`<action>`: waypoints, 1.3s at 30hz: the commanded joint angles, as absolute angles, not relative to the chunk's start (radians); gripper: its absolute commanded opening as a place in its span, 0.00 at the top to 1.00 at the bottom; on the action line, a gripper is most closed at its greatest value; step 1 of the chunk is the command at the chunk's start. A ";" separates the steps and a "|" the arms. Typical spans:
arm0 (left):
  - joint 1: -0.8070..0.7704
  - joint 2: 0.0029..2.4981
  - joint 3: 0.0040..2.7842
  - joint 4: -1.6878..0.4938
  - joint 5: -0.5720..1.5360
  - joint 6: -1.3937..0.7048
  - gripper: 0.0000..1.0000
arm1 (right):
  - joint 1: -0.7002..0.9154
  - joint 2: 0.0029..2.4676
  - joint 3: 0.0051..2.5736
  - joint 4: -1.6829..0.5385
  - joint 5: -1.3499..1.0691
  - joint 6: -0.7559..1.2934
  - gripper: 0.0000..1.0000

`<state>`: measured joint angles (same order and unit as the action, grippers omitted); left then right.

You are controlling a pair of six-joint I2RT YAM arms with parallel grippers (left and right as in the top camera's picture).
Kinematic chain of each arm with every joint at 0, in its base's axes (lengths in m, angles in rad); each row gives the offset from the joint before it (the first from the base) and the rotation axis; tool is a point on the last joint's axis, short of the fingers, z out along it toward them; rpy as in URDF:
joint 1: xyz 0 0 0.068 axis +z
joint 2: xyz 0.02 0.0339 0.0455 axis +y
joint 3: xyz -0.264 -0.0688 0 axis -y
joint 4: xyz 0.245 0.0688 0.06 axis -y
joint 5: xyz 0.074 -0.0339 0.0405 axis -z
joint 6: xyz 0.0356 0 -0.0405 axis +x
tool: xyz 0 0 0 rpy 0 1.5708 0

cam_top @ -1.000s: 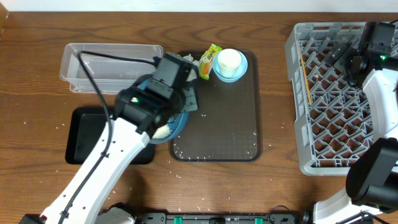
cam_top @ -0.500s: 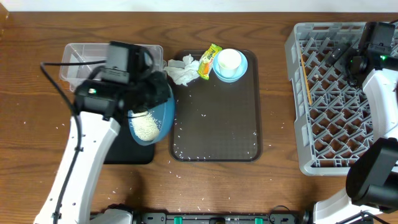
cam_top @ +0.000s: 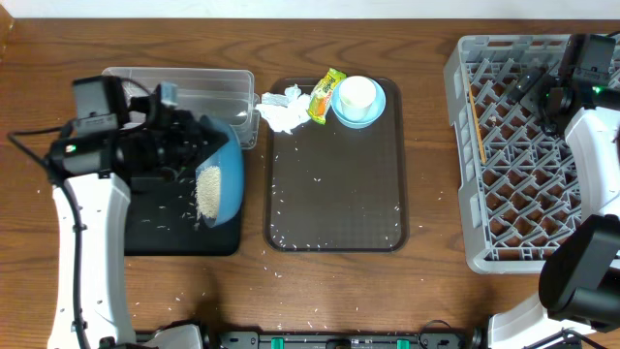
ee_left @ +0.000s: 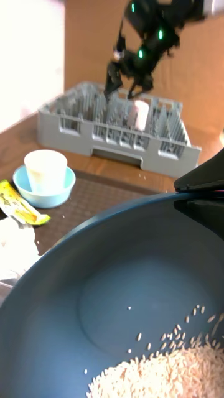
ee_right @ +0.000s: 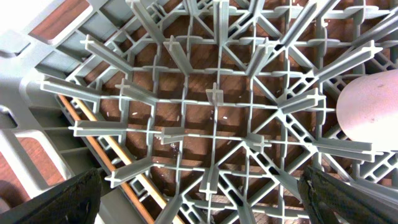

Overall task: Sort waste into correct bins and load items into the dishwasher rack
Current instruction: 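Tilt the blue plate over the black tray to pour out the rice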

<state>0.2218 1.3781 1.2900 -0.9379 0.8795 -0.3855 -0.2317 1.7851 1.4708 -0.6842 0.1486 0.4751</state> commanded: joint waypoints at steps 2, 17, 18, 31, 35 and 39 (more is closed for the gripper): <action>0.300 1.356 1.260 -0.939 1.007 -0.332 0.94 | -0.234 1.795 1.472 -0.685 0.153 0.493 0.01; 0.504 1.357 1.162 -0.937 1.310 -0.258 0.94 | -0.234 1.795 1.472 -0.685 0.153 0.493 0.01; 0.518 1.357 1.159 -0.937 1.330 -0.257 0.94 | -0.234 1.795 1.472 -0.685 0.153 0.493 0.01; 0.738 1.357 1.056 -0.933 1.574 -0.239 0.94 | -0.232 1.795 1.472 -0.685 0.153 0.493 0.01; 0.800 1.358 1.037 -0.935 1.573 -0.236 0.94 | -0.233 1.795 1.472 -0.685 0.153 0.493 0.01; 0.835 1.358 1.036 -0.935 1.573 -0.236 0.94 | -0.233 1.795 1.472 -0.685 0.153 0.493 0.01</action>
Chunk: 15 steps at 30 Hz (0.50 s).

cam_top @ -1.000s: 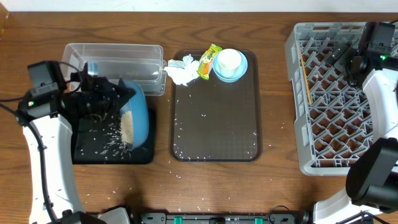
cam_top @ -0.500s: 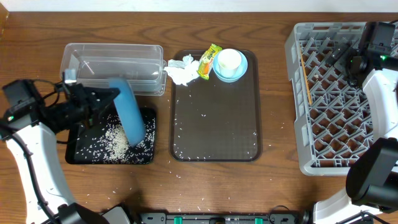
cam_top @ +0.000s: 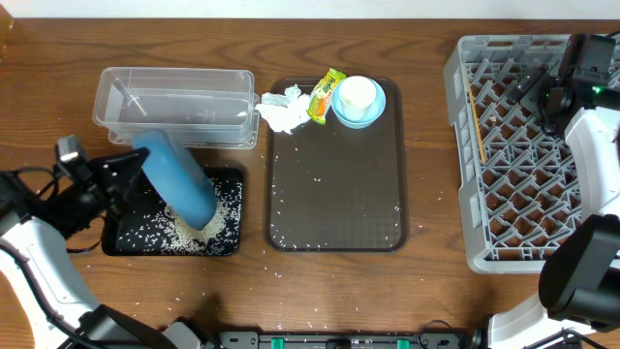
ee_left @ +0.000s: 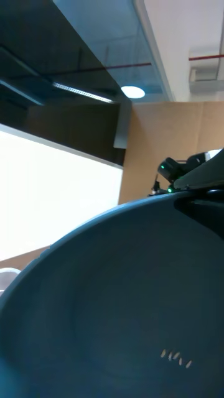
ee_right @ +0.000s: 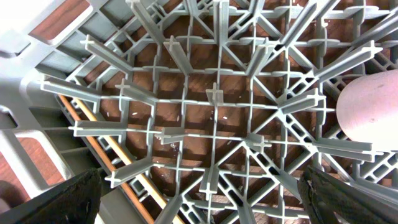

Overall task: Sort waste into correct bins and load items into the dishwasher rack
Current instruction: 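Tilt the blue plate over the black tray to pour out the rice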

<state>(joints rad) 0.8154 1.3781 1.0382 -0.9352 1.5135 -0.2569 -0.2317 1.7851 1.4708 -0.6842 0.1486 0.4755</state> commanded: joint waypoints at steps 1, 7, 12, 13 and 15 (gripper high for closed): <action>0.839 1.358 1.036 -0.935 1.573 -0.236 0.94 | -0.235 1.795 1.472 -0.685 0.153 0.493 0.01; 0.842 1.358 1.036 -0.988 1.572 -0.236 0.94 | -0.234 1.795 1.472 -0.685 0.153 0.493 0.01; 0.843 1.360 1.036 -0.976 1.572 -0.235 0.94 | -0.234 1.795 1.472 -0.685 0.153 0.493 0.01; 0.845 1.360 1.036 -0.950 1.571 -0.234 0.94 | -0.234 1.795 1.472 -0.685 0.153 0.493 0.01; 0.847 1.360 1.036 -0.931 1.572 -0.240 0.94 | -0.234 1.795 1.472 -0.685 0.153 0.493 0.01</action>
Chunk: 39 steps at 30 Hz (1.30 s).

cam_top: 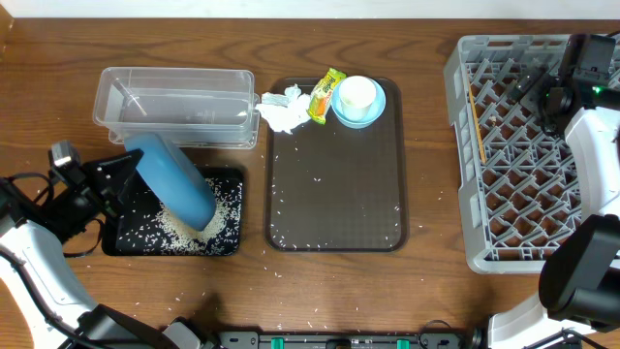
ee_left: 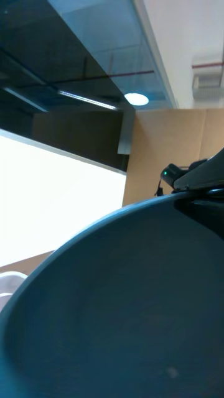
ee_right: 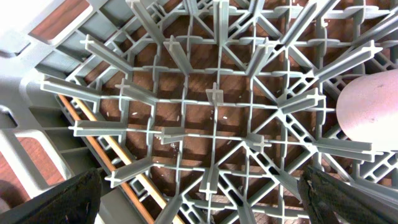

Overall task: Sort waste into correct bins and load items into the dishwasher rack
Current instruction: 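Tilt the blue plate over the black tray to pour out the rice, then carry the empty blue plate back and set it on the brown tray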

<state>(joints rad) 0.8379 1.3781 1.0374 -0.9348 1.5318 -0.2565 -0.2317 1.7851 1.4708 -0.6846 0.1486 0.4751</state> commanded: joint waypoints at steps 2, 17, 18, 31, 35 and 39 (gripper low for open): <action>0.839 1.353 1.036 -0.945 1.571 -0.230 0.94 | -0.235 1.795 1.472 -0.685 0.153 0.493 0.01; 0.825 1.343 1.036 -0.878 1.571 -0.218 0.94 | -0.234 1.795 1.472 -0.685 0.153 0.493 0.01; 0.819 1.342 1.036 -0.884 1.571 -0.222 0.94 | -0.234 1.795 1.472 -0.685 0.153 0.493 0.01; 0.537 1.172 1.062 -0.757 1.412 -0.269 0.94 | -0.234 1.795 1.472 -0.685 0.153 0.493 0.01; 0.286 1.096 1.087 -0.669 1.163 -0.359 0.94 | -0.234 1.795 1.472 -0.685 0.153 0.493 0.01; -0.019 1.069 1.091 -0.525 0.941 -0.420 0.94 | -0.234 1.795 1.472 -0.685 0.153 0.493 0.01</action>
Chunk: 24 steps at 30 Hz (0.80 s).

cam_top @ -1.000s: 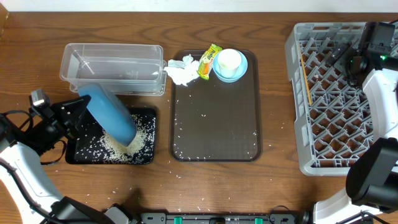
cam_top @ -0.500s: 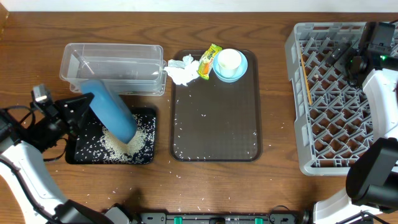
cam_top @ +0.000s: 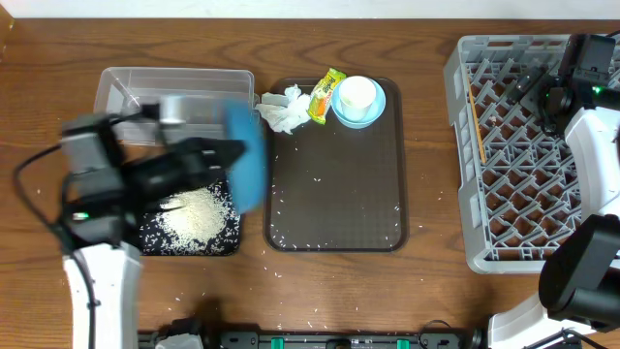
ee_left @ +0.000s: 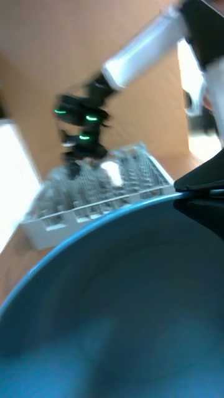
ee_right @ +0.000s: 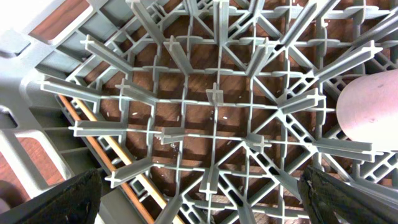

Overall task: Sort waste into correct bins and load items into the dishwasher rack
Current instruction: 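Carry the empty blue plate back and set it on the brown tray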

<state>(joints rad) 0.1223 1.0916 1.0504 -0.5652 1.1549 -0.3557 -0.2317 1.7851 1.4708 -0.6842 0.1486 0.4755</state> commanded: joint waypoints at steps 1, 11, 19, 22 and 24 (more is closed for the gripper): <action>-0.101 1.073 1.091 -0.501 0.862 -0.424 0.94 | -0.234 1.795 1.472 -0.685 0.153 0.493 0.01; -0.679 1.276 1.091 -0.371 0.225 -0.340 0.94 | -0.234 1.795 1.472 -0.685 0.153 0.493 0.01; -0.822 1.489 1.091 -0.331 0.182 -0.334 0.94 | -0.234 1.795 1.472 -0.685 0.153 0.493 0.01; -0.831 1.536 1.091 -0.331 0.182 -0.334 0.94 | -0.234 1.795 1.472 -0.685 0.153 0.493 0.01; -0.831 1.550 1.091 -0.332 0.183 -0.334 0.93 | -0.234 1.795 1.472 -0.685 0.153 0.493 0.01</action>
<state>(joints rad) -0.8314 1.5444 1.0649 -0.3367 0.2199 -0.3576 -0.2317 1.7851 1.4708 -0.6842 0.1486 0.4751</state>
